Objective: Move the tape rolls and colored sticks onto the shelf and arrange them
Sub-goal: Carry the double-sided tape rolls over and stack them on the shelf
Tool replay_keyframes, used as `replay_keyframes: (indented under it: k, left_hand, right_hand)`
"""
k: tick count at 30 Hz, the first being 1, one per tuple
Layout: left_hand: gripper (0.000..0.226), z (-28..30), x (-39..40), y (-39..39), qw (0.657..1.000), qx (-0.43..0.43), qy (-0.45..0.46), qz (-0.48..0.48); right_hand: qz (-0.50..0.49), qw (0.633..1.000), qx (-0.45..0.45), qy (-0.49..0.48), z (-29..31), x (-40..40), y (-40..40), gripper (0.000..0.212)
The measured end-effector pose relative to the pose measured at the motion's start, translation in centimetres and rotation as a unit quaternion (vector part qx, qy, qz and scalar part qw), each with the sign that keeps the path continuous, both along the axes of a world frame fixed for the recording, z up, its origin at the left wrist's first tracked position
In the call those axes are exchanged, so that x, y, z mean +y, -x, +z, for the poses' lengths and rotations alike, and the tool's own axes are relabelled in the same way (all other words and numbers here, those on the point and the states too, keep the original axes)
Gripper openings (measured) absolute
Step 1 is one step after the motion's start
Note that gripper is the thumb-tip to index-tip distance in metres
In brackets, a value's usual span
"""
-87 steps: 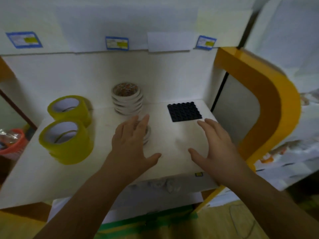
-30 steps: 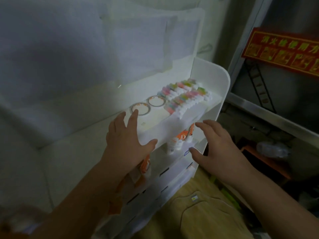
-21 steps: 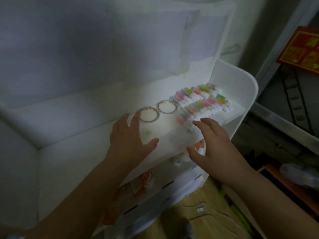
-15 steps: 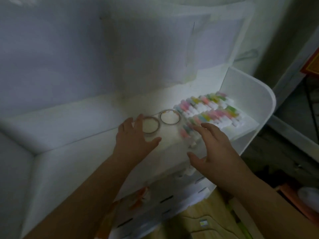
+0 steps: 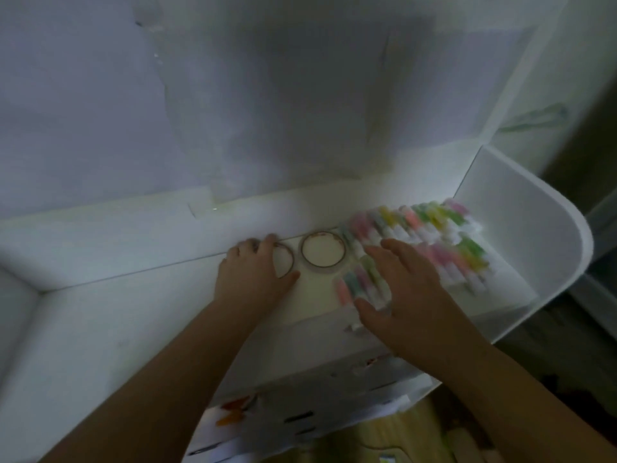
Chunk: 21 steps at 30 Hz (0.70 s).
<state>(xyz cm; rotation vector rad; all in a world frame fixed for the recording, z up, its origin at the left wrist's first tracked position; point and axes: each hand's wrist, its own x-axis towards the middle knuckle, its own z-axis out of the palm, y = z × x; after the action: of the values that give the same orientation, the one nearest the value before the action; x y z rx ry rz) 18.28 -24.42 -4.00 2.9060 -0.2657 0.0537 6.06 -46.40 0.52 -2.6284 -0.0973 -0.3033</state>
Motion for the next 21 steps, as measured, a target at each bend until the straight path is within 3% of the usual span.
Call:
replay_keyframes:
  k: [4, 11, 17, 21]
  left_hand:
    - [0.081, 0.9, 1.6, 1.3, 0.999, 0.014, 0.041, 0.024]
    - [0.079, 3.1, 3.7, 5.5, 0.994, -0.014, 0.083, 0.075]
    - [0.077, 4.1, 4.7, 7.4, 0.993, -0.060, 0.071, 0.077]
    - [0.078, 4.6, 5.4, 8.0, 0.992, -0.076, 0.068, 0.079]
  right_hand:
    - [0.040, 0.998, 0.050, 0.027, -0.4, -0.2, -3.2, 0.071]
    - [0.171, 0.958, 0.116, 0.197, -0.2, 1.7, -10.9, 0.076]
    - [0.170, 0.906, 0.154, 0.356, 0.1, 3.2, -13.7, 0.074]
    - [0.173, 0.900, 0.176, 0.359, 0.3, 4.2, -14.2, 0.070]
